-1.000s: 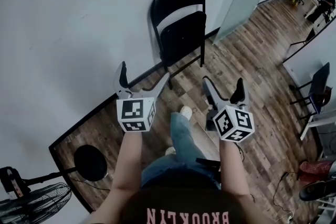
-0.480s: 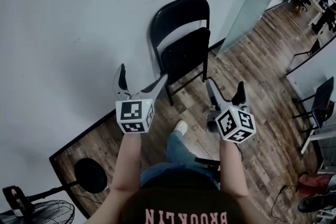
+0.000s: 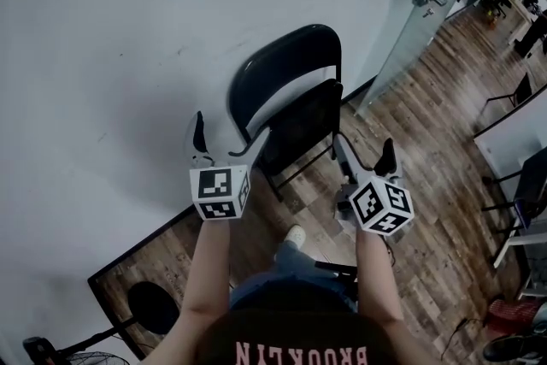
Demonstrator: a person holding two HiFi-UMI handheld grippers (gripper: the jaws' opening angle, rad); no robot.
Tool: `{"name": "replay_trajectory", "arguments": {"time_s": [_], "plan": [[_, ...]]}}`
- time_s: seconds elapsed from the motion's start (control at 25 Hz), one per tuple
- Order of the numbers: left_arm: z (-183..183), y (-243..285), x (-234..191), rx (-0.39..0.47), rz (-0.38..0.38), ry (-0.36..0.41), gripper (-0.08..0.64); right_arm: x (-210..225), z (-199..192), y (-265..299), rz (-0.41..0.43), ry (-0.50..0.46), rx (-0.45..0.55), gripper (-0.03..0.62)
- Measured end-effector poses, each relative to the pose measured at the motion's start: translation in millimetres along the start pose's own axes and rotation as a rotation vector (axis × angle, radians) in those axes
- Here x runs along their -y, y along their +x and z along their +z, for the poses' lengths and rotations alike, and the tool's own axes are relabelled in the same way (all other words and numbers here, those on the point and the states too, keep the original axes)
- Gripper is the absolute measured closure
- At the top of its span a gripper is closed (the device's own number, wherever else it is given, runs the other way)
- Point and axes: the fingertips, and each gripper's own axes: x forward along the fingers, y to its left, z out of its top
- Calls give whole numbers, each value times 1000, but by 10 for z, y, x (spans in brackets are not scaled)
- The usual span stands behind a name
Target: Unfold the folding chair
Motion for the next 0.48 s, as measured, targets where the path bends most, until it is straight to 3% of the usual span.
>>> {"name": "replay_trajectory", "arguments": {"time_s": [0.48], "plan": [[-372, 878, -214, -108, 35, -44, -9, 403, -428, 827, 57, 4, -163, 23]]}}
